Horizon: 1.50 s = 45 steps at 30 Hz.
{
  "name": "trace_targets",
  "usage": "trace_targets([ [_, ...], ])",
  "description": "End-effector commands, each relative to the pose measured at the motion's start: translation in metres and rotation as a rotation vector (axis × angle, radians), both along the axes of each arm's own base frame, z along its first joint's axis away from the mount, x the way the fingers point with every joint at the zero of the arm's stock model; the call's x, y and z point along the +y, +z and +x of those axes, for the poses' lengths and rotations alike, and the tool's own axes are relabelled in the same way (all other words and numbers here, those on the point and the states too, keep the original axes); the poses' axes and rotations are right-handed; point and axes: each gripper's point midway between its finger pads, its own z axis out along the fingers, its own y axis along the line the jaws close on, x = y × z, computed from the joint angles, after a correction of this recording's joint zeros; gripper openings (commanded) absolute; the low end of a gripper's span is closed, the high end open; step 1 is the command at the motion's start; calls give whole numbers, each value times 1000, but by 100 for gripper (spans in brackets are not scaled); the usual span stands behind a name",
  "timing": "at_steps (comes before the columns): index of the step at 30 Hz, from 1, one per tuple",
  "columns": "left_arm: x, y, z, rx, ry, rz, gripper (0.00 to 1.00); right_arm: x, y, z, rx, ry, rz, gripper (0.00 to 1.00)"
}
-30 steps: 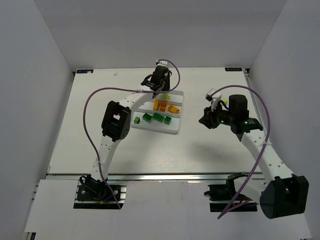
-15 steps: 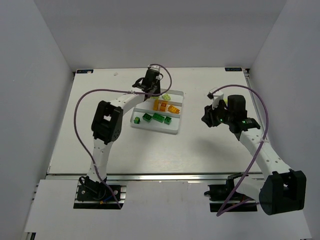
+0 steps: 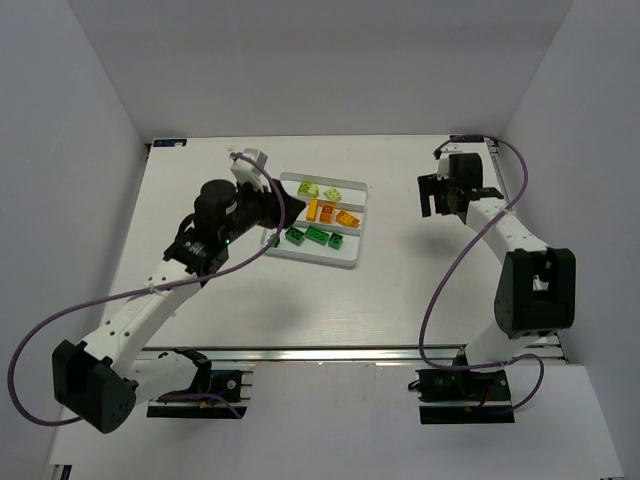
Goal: Sort the legos into containers by color
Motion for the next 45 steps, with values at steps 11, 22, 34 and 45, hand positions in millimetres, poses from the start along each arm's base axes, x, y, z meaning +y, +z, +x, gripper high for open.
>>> trace_targets([
  [11,11,-53,-31,43,-83,189,70,-45,-30,89,206,114,-167,84],
  [22,11,-41,-36,18,-92,142,71,-71,-73,97,312,75,-175,73],
  [34,14,-44,-34,24,-71,151,71,-67,-77,96,333,149,-109,22],
  [45,20,-43,-31,15,-36,159,71,84,-13,60,103,722,-32,17],
])
